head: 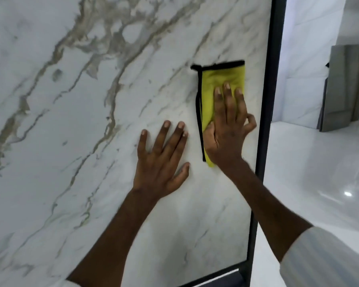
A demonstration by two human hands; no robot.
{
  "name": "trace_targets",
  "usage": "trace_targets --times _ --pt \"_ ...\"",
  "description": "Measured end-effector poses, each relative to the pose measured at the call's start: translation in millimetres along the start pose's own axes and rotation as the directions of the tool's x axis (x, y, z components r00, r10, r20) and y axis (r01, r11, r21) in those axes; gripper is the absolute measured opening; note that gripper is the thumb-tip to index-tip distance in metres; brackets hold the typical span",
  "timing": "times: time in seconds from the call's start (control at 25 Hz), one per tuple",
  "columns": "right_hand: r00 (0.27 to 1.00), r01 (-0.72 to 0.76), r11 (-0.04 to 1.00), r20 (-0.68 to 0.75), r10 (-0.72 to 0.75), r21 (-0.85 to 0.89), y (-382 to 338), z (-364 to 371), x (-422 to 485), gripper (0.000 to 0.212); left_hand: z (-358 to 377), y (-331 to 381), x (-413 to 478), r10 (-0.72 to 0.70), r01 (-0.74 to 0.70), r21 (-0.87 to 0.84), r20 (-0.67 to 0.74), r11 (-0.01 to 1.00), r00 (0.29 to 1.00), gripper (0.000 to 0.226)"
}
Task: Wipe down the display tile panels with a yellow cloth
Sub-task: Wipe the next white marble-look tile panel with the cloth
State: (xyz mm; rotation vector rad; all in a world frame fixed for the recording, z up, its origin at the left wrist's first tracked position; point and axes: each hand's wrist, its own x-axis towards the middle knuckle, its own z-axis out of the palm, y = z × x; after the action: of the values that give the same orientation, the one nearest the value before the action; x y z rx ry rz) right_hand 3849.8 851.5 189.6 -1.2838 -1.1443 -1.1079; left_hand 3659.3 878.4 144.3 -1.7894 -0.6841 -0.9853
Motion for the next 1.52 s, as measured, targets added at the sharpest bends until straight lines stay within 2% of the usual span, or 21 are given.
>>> trace_targets --times 0.08,0.2,0.28,0.4,0.52,0.6,0.72,0.84,0.92,0.96,1.04,1.16,1.24,1.32,1.44,1.52 --pt "0.998 -0.022 1.0 0.054 0.023 -0.013 11 2 -80 0.079 1 2 -3 -0.007 0.007 0.017 0.004 1.0 1.0 0.074" --pt "0.975 -0.024 1.0 0.222 0.025 -0.009 18 -4 -202 0.075 2 -2 2 -0.009 0.009 0.033 0.006 0.999 1.0 0.074" --pt "0.952 -0.012 1.0 0.307 0.006 0.019 20 -14 -237 0.075 0 1 -1 0.002 -0.002 -0.011 -0.006 1.0 1.0 0.071" --pt "0.954 0.019 0.998 0.299 -0.034 0.053 16 -18 -200 0.079 -5 29 -49 0.004 0.0 -0.086 0.043 0.996 0.999 0.071" --pt "0.971 -0.104 0.993 0.223 0.088 0.063 6 -12 -141 0.078 1 65 -131 -0.02 0.04 -0.118 0.165 0.992 0.986 0.08" --pt "0.978 -0.132 0.986 0.175 0.113 0.1 5 -5 -156 0.077 15 73 -163 -0.018 0.029 -0.058 0.179 0.998 0.984 0.084" --pt "0.971 -0.078 0.988 0.236 0.044 0.136 28 1 -278 0.068 30 79 -168 -0.04 0.041 -0.012 0.113 0.999 0.993 0.078" --pt "0.881 -0.08 0.996 0.471 0.048 0.049 43 -22 -423 0.057 31 78 -171 -0.059 0.06 -0.013 0.087 0.998 0.994 0.076" --pt "0.821 -0.138 0.989 0.565 0.08 0.061 47 -34 -472 0.06 26 83 -167 -0.082 0.088 -0.057 0.094 0.995 0.992 0.075" --pt "0.814 -0.15 0.986 0.576 0.079 0.076 48 -35 -477 0.062 26 88 -163 -0.067 0.077 -0.099 0.101 0.992 0.993 0.073" --pt "0.862 -0.108 0.988 0.505 0.04 0.107 44 -29 -460 0.06 30 101 -152 -0.015 0.027 -0.123 0.098 0.992 0.995 0.073" --pt "0.935 -0.101 0.978 0.354 0.03 0.184 43 -11 -400 0.06 41 113 -150 -0.019 0.019 0.007 0.068 1.0 0.997 0.072" --pt "0.959 -0.114 0.978 0.275 0.063 0.173 56 3 -388 0.064 46 114 -153 -0.027 0.026 0.016 0.071 1.0 0.997 0.071" --pt "0.948 -0.132 0.984 0.304 0.091 0.116 75 -4 -421 0.064 46 114 -154 -0.02 0.02 0.001 0.06 1.0 0.998 0.071" --pt "0.888 -0.171 0.985 0.43 0.164 -0.023 97 -26 -496 0.058 48 114 -153 -0.014 0.012 0.038 0.041 0.999 0.999 0.072" --pt "0.882 -0.194 0.981 0.439 0.169 0.013 106 -23 -491 0.066 48 115 -153 -0.009 0.008 0.042 0.035 0.999 0.999 0.072"
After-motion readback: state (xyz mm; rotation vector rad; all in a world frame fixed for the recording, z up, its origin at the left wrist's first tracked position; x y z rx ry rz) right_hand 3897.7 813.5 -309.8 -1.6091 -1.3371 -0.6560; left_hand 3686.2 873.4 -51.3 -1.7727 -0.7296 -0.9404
